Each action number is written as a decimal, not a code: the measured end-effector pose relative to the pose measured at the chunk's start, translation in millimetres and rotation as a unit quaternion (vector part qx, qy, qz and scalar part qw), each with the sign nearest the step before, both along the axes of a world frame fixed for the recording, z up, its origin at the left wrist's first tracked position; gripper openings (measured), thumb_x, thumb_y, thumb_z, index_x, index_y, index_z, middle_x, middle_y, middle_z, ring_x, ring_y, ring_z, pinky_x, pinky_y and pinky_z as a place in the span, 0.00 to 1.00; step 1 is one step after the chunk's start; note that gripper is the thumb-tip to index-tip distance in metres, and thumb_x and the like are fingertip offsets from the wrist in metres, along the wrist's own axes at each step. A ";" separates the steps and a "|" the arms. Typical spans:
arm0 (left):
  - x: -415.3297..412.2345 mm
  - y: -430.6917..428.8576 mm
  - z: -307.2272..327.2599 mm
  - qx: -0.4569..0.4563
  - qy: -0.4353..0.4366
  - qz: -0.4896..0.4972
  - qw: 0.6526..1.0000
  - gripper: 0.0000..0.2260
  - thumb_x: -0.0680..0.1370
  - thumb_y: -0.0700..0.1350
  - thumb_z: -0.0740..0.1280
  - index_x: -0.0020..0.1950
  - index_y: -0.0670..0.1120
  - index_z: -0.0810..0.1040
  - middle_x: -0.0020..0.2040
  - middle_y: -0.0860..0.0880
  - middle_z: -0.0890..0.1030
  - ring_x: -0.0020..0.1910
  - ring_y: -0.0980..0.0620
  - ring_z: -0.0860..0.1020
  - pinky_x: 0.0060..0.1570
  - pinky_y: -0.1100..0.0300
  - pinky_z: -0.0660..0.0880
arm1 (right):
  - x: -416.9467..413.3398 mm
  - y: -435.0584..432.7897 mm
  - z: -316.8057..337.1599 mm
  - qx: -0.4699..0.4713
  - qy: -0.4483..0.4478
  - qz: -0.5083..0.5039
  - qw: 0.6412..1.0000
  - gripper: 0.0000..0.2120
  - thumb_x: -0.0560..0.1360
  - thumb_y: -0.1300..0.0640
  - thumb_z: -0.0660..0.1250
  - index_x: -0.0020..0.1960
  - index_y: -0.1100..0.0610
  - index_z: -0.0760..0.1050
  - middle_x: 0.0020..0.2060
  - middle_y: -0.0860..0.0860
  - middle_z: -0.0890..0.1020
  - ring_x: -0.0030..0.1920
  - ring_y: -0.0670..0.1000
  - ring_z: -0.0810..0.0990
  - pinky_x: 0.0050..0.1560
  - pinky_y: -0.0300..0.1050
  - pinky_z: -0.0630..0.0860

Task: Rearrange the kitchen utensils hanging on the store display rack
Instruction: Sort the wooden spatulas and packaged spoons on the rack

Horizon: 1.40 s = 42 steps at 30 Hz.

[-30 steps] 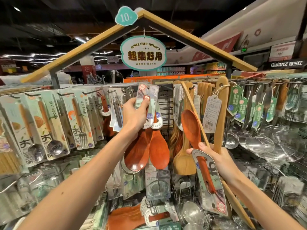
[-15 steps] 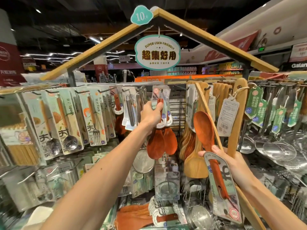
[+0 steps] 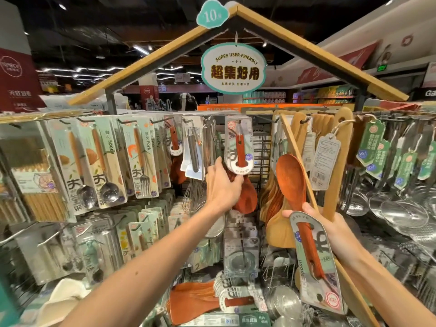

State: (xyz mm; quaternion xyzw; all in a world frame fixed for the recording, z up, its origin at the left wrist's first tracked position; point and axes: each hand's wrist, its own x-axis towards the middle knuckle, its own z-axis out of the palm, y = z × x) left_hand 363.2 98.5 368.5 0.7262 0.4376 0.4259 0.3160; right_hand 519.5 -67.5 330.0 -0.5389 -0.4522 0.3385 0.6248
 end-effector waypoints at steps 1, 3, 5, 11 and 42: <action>-5.2 -10.2 -10.1 0.009 0.003 -0.016 1.000 0.30 0.79 0.47 0.67 0.79 0.47 0.58 0.71 0.47 0.67 0.70 0.49 0.67 0.72 0.47 0.65 | -3.2 -0.6 -1.9 -0.006 0.003 0.003 1.000 0.17 0.80 0.53 0.61 0.53 0.65 0.82 0.43 0.52 0.88 0.33 0.44 0.83 0.30 0.34 0.77; -16.1 -31.5 -30.9 -0.023 -0.003 -0.084 0.996 0.24 0.80 0.49 0.66 0.75 0.50 0.65 0.65 0.51 0.73 0.63 0.54 0.72 0.68 0.50 0.71 | -11.0 -1.7 -8.1 -0.019 0.001 0.014 1.000 0.19 0.78 0.50 0.63 0.53 0.64 0.83 0.42 0.51 0.88 0.37 0.45 0.85 0.31 0.34 0.77; -24.4 -49.7 -47.3 -0.098 -0.019 -0.161 0.982 0.18 0.81 0.52 0.65 0.71 0.51 0.70 0.58 0.53 0.77 0.56 0.57 0.76 0.59 0.58 0.76 | -21.5 0.0 -17.0 -0.032 -0.020 0.011 0.999 0.29 0.69 0.37 0.70 0.54 0.61 0.83 0.45 0.53 0.87 0.46 0.51 0.87 0.40 0.39 0.80; -43.9 -60.0 -58.9 -0.217 -0.134 -0.235 0.938 0.17 0.83 0.55 0.61 0.60 0.43 0.78 0.47 0.49 0.83 0.39 0.57 0.81 0.41 0.63 0.78 | -81.5 2.8 -30.4 -0.033 -0.030 0.068 0.997 0.38 0.55 0.29 0.77 0.54 0.54 0.82 0.46 0.53 0.87 0.46 0.53 0.87 0.38 0.38 0.81; -99.7 -59.3 -74.7 -0.160 -0.138 -0.150 0.966 0.04 0.81 0.51 0.63 0.55 0.56 0.74 0.52 0.49 0.83 0.50 0.47 0.84 0.52 0.45 0.81 | -119.2 -9.0 -56.4 -0.034 0.061 -0.045 0.997 0.07 0.74 0.68 0.70 0.51 0.67 0.80 0.39 0.63 0.86 0.17 0.42 0.73 0.19 0.29 0.66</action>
